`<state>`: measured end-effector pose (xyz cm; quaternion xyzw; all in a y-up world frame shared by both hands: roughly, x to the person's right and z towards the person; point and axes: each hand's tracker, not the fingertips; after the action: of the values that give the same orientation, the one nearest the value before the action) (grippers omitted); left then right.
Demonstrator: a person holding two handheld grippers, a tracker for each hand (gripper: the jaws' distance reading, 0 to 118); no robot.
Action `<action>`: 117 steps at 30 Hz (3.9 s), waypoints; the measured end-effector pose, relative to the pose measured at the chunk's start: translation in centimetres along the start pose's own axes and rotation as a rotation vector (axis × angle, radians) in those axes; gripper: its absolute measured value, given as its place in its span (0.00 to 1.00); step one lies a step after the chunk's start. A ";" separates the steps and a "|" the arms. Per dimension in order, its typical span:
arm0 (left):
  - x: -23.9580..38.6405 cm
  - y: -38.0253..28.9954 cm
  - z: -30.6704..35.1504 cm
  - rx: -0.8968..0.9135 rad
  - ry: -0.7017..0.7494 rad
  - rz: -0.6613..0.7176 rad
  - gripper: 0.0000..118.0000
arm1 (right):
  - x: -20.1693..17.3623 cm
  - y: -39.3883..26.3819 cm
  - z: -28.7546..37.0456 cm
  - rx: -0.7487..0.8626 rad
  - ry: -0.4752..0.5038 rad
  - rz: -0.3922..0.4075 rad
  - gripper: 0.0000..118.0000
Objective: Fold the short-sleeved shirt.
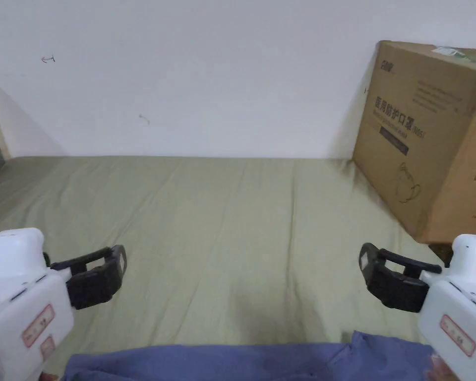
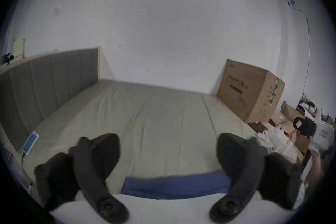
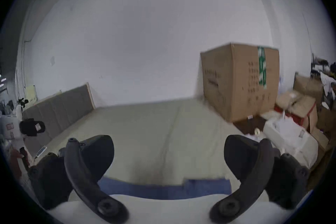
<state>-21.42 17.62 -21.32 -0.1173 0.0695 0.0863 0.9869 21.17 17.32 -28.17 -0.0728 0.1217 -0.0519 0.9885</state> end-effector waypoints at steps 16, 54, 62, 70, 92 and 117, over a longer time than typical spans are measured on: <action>0.7 0.0 -1.7 -0.013 -0.170 0.068 0.00 | -3.5 -0.1 -3.0 -0.059 -0.029 0.076 0.00; -21.5 -21.3 -18.3 -0.821 -0.537 0.770 0.06 | -3.3 -5.5 -7.2 -0.479 0.022 0.100 0.00; -17.1 -10.0 -8.5 -0.807 -0.008 0.135 0.06 | -3.2 -5.0 -6.0 -0.450 0.077 0.098 0.00; -11.1 -7.3 -7.4 -0.793 0.108 -0.064 0.06 | -1.6 -4.9 -4.1 -0.436 0.097 0.068 0.00; -0.1 -9.3 -10.9 -0.741 -0.270 0.074 0.53 | 1.1 -5.1 -2.7 -0.438 0.039 0.045 0.00; -8.2 -12.9 -9.8 -0.810 -0.566 0.556 0.08 | 0.2 -6.3 -2.5 -0.461 0.053 0.067 0.00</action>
<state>-28.13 1.60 -26.69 -0.4363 -0.2082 0.3909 0.7833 20.23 10.80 -29.68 -0.2915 0.1587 0.0080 0.9433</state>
